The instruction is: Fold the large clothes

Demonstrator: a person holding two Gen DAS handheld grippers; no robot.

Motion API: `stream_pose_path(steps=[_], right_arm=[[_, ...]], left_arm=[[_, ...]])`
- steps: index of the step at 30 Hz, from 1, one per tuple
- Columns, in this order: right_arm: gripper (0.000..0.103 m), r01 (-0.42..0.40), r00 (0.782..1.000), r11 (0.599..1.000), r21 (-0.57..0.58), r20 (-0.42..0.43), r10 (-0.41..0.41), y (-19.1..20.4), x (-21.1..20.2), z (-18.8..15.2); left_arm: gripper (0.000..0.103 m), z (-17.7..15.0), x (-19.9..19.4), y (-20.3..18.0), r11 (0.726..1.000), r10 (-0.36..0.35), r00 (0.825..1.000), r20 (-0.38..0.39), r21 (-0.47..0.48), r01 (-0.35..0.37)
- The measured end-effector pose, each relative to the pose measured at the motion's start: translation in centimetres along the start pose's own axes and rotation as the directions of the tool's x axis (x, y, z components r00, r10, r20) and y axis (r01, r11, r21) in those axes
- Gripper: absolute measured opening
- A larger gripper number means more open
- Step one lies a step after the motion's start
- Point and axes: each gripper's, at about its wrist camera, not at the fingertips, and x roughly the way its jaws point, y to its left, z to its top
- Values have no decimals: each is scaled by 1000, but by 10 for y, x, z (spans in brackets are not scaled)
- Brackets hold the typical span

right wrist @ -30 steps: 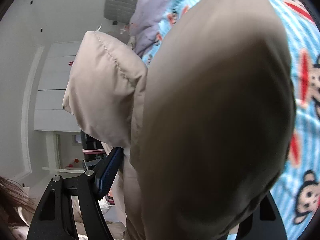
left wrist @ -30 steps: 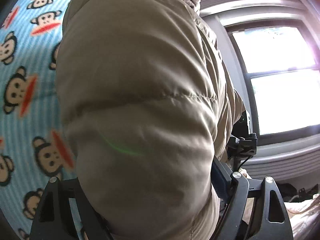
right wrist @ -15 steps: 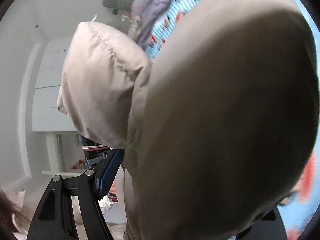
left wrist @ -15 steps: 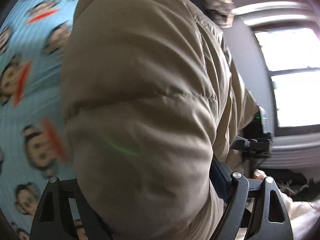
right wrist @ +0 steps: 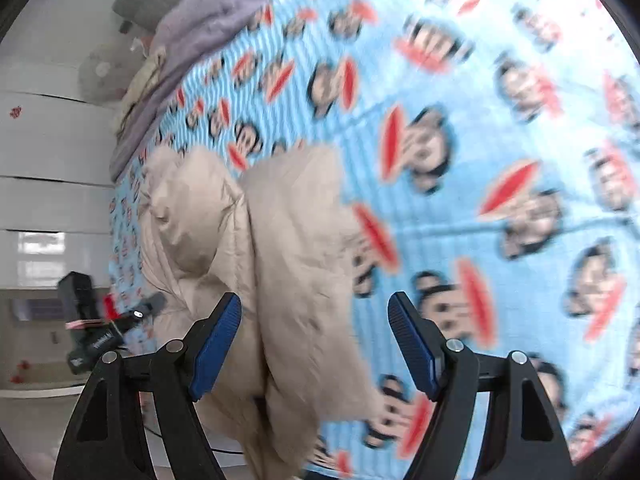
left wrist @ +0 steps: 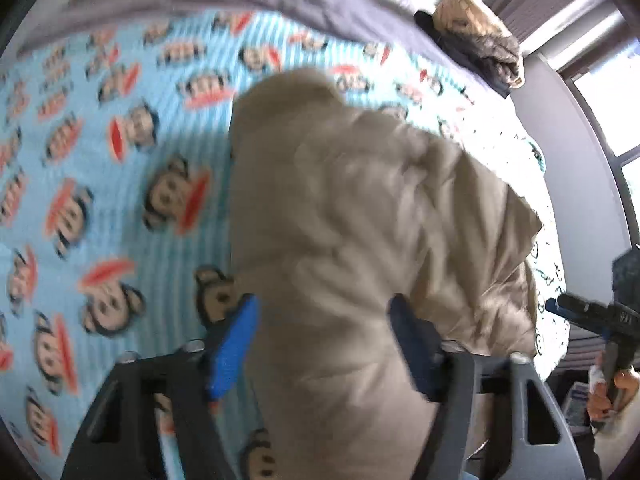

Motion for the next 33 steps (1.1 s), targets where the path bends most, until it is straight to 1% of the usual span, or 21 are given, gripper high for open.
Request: stream_pose_path(steps=[1,2,3,4,6,7,8,9,10,11,12,13,14,15,18,19,20,22,25,28,33], right_arm=[[45,-5,1000,1000,-21,17,6,13,-9,6],[31,-11,1000,999,-38,21,12,18,-15,2],[29,-32,999,998,-62,21,34,28,-18,-3],[28,-63,998,994,-87,18,65,41,-23,-10],[28,-136,991,978,-159,-20,135,64,-16,-22],[28,-153,988,971,-182,-36,149,77,-5,-27],[28,-170,985,963,-208,-64,160,90,7,-32],[28,-179,982,957,-227,-94,161,100,21,-38],[28,-165,983,954,-252,-124,137,107,33,-44],[28,-138,985,952,-271,-138,103,109,43,-48],[28,-101,987,953,-287,-149,60,109,53,-53],[28,-48,988,955,-293,-155,2,103,64,-57],[28,-11,987,958,-288,-154,-35,95,71,-59],[26,14,987,963,-269,-153,-57,86,77,-58],[20,38,986,984,-172,-155,-65,52,90,-54],[14,44,985,986,-160,-156,-69,43,92,-54],[6,51,985,987,-152,-155,-74,35,97,-53],[2,35,985,991,-129,-163,-56,22,106,-53],[2,11,984,998,-70,-175,-23,11,110,-52],[2,15,983,996,-84,-183,-30,8,114,-52],[2,-4,980,997,-71,-200,-11,8,120,-51]], left_arm=[[66,2,-11,6,1000,-8,1000,19,9,8],[66,10,-14,-1,999,-24,999,42,30,23],[66,21,-14,-8,998,-37,998,53,59,34],[66,27,-20,-9,996,-42,998,57,79,38],[66,47,-1,-35,991,-56,997,46,124,50],[66,48,7,-41,989,-56,998,35,141,51],[66,50,21,-56,986,-41,999,20,164,38],[66,55,39,-70,981,-12,1000,7,191,10],[66,57,60,-72,978,25,1000,-8,209,-22],[66,58,79,-81,972,68,997,-34,226,-58],[66,58,94,-87,967,96,994,-51,241,-81],[68,55,104,-91,964,109,993,-55,249,-92],[68,55,112,-97,961,122,991,-58,257,-103],[70,56,117,-104,957,132,989,-61,266,-112],[71,54,132,-115,943,159,986,-49,304,-137],[72,54,137,-116,938,170,985,-43,315,-148],[72,52,139,-120,935,178,983,-42,320,-155],[73,50,144,-122,931,188,981,-43,327,-164],[74,48,143,-122,926,198,979,-43,336,-173],[74,48,133,-121,932,190,981,-51,323,-164],[74,39,95,-116,940,143,989,-44,319,-122]])
